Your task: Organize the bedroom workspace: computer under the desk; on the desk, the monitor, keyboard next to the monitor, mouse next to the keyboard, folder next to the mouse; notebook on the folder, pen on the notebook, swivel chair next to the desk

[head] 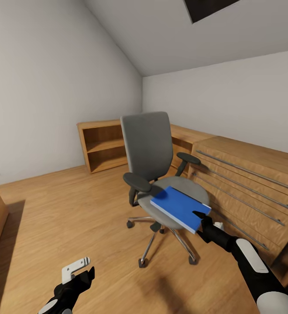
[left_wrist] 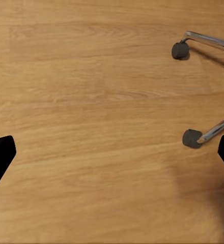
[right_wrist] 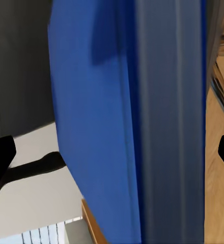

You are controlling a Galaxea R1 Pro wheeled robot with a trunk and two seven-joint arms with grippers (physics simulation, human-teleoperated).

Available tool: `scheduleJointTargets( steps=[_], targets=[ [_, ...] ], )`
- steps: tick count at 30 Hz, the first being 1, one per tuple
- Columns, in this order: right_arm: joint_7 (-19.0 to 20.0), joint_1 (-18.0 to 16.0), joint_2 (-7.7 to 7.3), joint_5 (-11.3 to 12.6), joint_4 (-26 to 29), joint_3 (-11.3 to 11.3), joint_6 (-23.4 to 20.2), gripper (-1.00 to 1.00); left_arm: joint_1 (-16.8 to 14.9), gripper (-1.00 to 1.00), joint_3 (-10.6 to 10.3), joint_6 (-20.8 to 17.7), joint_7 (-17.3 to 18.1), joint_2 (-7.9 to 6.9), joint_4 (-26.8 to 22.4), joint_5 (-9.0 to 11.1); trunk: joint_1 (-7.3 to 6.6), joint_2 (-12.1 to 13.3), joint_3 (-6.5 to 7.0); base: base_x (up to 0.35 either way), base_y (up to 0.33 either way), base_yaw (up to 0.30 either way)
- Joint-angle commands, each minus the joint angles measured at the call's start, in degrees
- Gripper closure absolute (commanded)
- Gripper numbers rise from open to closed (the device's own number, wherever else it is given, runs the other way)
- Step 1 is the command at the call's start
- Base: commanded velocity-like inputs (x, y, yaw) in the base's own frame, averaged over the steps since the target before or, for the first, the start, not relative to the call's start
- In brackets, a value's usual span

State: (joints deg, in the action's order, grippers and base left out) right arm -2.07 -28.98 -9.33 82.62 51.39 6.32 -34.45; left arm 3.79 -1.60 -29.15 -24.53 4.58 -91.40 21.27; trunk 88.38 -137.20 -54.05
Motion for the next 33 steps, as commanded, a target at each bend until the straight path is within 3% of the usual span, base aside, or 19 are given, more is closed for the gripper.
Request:
scheduleJointTargets(
  steps=[1, 13, 14, 21, 33],
  targets=[
    [-0.2, 0.0, 0.01, 0.3, 0.0, 0.1, -0.3, -1.00, 0.0, -1.00, 0.0, -0.1, -0.5, -0.01, -0.1, 0.6, 0.00, 0.0, -0.05, 0.059, 0.000, 0.000],
    [-0.2, 0.0, 0.01, 0.3, 0.0, 0.1, -0.2, -1.00, 0.0, -1.00, 0.1, -0.1, -0.5, -0.01, -0.1, 0.6, 0.00, 0.0, -0.05, 0.012, 0.000, 0.000],
    [-0.3, 0.0, 0.03, 0.3, 0.0, 0.1, -0.2, 1.00, 0.0, -1.00, 0.1, -0.1, -0.5, -0.01, -0.1, 0.6, 0.00, 0.0, -0.05, 0.000, 0.000, 0.000],
    [-0.3, 0.0, 0.07, 0.3, 0.0, 0.1, 0.7, 1.00, 0.0, -1.00, 0.1, -0.1, -0.5, -0.01, -0.1, 0.7, 0.00, 0.0, -0.05, 0.000, 0.000, 0.000],
    [-0.3, 0.0, 0.01, 0.3, 0.1, 0.2, 0.9, 1.00, 0.0, -1.00, 0.0, -0.1, -0.5, -0.01, -0.1, 0.5, -2.63, 4.8, 2.11, 0.000, 0.000, 0.000]
  ],
)
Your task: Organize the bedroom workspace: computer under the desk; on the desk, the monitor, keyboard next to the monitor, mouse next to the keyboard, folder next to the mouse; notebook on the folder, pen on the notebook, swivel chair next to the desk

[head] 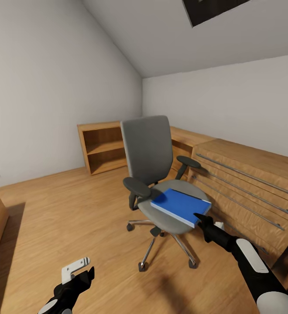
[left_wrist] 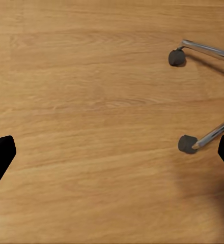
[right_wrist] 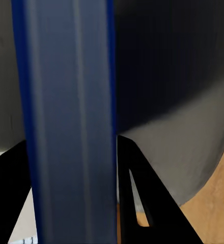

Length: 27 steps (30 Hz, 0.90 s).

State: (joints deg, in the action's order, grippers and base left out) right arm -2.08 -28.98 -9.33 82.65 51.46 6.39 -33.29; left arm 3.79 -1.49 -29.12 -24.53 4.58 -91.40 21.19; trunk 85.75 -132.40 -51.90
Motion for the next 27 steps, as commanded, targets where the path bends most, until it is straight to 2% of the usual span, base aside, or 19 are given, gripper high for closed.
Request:
scheduleJointTargets(
  steps=[1, 12, 27],
  targets=[
    [-0.2, 0.0, 0.01, 0.2, 0.0, 0.1, -0.3, 1.00, 0.0, -1.00, -0.1, -0.1, -0.5, -0.01, -0.1, 0.6, -0.23, 0.4, 0.14, 0.000, 0.000, 0.000],
    [-0.1, 0.0, 0.01, 0.2, 0.2, 0.3, -0.3, 1.00, 0.0, -1.00, -0.1, 0.0, -0.6, 0.07, -0.1, 0.6, -2.65, 4.8, 2.11, -0.010, 0.000, 0.000],
    [0.1, 0.0, -0.13, 0.1, 0.3, 0.5, -0.2, 1.00, 0.0, -1.00, -0.1, 0.1, -0.6, 0.08, 0.0, 0.7, -5.94, 10.8, 4.81, -0.301, 0.000, 0.000]
  ],
)
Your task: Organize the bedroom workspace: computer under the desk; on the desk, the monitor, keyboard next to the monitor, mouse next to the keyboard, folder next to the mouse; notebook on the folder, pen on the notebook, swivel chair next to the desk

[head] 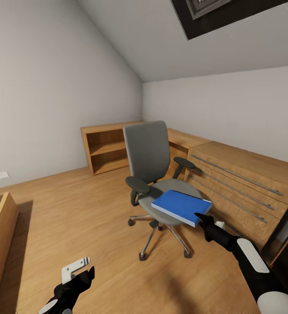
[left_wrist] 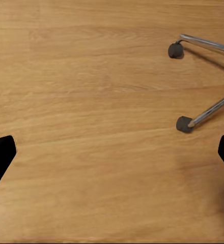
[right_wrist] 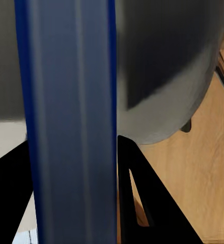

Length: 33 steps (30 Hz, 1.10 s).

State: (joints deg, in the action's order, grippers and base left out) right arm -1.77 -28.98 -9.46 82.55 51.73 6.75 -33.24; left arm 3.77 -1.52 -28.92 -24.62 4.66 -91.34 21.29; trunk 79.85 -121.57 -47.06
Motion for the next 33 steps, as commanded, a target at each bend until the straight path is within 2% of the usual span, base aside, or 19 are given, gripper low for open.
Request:
scheduleJointTargets(
  steps=[1, 12, 16, 19, 24, 25, 27, 30, 32, 33],
  targets=[
    [-0.2, 0.0, -0.02, 0.2, 0.1, 0.1, -0.2, 1.00, 0.0, -1.00, -0.1, -0.1, -0.5, -0.01, -0.1, 0.6, -0.26, 0.4, 0.14, -0.177, 0.000, 0.000],
    [-0.1, 0.0, -0.24, -0.4, 2.8, 0.0, 2.5, 1.00, 0.0, -1.00, 0.1, 0.0, -0.8, -0.09, 2.0, 0.7, -2.68, 4.8, 2.12, -0.038, 0.000, 0.000],
    [-0.1, 0.0, -0.30, -3.4, 5.0, -0.1, 3.0, 1.00, 0.0, -1.00, 0.0, 0.0, -0.9, -0.09, 4.2, 0.7, -3.55, 6.4, 2.83, -0.001, 0.000, 0.000],
    [-0.1, 0.0, -0.35, -4.7, 6.2, 0.0, 3.0, 1.00, 0.0, -1.00, 0.0, 0.0, -0.9, -0.11, 5.1, 0.7, -4.21, 7.6, 3.37, 0.000, 0.000, 0.000],
    [-0.2, 0.1, -0.45, -9.4, 8.7, 0.0, 3.1, 1.00, 0.0, -1.00, -0.1, 0.0, -0.8, -0.12, 6.2, 0.7, -5.31, 9.6, 4.27, 0.000, 0.000, 0.000],
    [-0.2, 0.7, -0.48, -10.5, 11.0, 0.0, 3.1, 1.00, 0.0, -1.00, -0.1, 0.0, -0.8, -0.13, 6.3, 0.7, -5.53, 10.0, 4.45, 0.000, 0.000, 0.000],
    [-0.4, 2.0, -0.64, -11.0, 14.4, 0.0, 3.1, 1.00, 0.0, -1.00, -0.1, 0.0, -0.8, -0.12, 6.3, 0.7, -5.97, 10.8, 4.81, 0.000, 0.000, 0.000],
    [-1.1, 5.5, -0.90, -13.1, 22.2, 0.0, 3.1, 1.00, 0.0, -1.00, -0.1, 0.1, -0.8, -0.11, 6.7, 0.6, -6.63, 12.0, 5.35, 0.000, 0.000, 0.000],
    [-3.1, 8.1, -0.96, -15.3, 28.1, 0.1, 3.1, 1.00, 0.0, -1.00, -0.1, 0.1, -0.8, -0.07, 7.1, 0.6, -7.07, 12.8, 5.71, 0.000, 0.000, 0.000],
    [-3.7, 8.6, -0.95, -15.7, 29.3, 0.1, 3.1, 1.00, 0.0, -1.00, -0.1, 0.1, -0.8, -0.06, 7.2, 0.6, -7.29, 13.2, 5.89, 0.000, 0.000, 0.000]
  ],
)
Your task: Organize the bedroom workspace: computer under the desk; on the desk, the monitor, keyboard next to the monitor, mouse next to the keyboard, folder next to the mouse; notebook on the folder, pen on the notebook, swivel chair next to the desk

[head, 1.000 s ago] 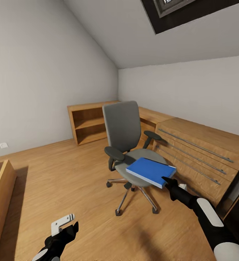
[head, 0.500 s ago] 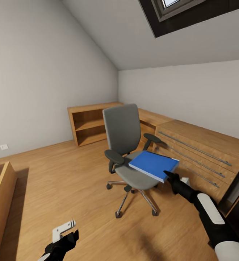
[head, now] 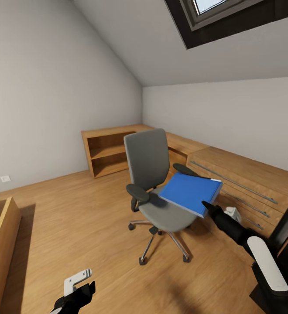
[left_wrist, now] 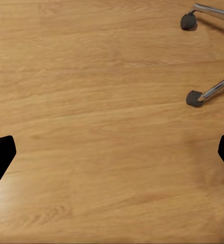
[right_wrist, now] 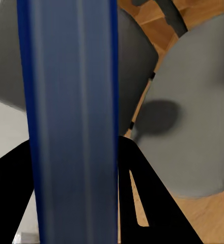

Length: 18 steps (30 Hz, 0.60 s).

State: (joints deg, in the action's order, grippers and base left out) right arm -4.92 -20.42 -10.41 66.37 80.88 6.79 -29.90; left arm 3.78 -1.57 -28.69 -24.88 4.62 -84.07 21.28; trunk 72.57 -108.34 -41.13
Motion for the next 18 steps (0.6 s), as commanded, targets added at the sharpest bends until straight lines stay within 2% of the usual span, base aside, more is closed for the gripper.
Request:
scheduleJointTargets(
  steps=[1, 5, 10, 13, 18],
  targets=[
    [-1.9, 0.7, 0.04, 0.0, 2.1, 0.0, -0.3, 1.00, 0.0, -1.00, -0.1, -0.1, -0.5, 0.01, 0.0, 0.6, -0.23, 0.4, 0.14, 0.000, 0.000, 0.000],
    [-4.0, 1.7, 0.09, -0.4, 5.0, 0.1, -0.6, 1.00, 0.0, -1.00, -0.1, 0.0, -0.5, 0.01, 0.6, 0.6, -1.11, 2.0, 0.86, 0.000, 0.000, 0.000],
    [-4.4, 3.7, -0.05, -0.4, 8.1, 0.2, -0.9, 1.00, 0.0, -1.00, -0.2, 0.2, -0.6, 0.05, 2.9, 0.5, -2.20, 4.0, 1.75, 0.000, 0.000, 0.000],
    [-3.2, 4.5, -0.10, -0.4, 8.7, 1.0, -1.0, 1.00, 0.0, -1.00, -0.3, 0.7, -0.5, 0.05, 4.9, 0.5, -2.86, 5.2, 2.29, 0.000, 0.000, 0.000],
    [1.9, 5.7, -0.13, -0.4, 9.0, 1.7, -1.0, 1.00, 0.0, -1.00, -0.4, 3.9, -0.3, 0.04, 8.9, 0.5, -3.96, 7.2, 3.19, 0.000, 0.000, 0.000]
  ],
)
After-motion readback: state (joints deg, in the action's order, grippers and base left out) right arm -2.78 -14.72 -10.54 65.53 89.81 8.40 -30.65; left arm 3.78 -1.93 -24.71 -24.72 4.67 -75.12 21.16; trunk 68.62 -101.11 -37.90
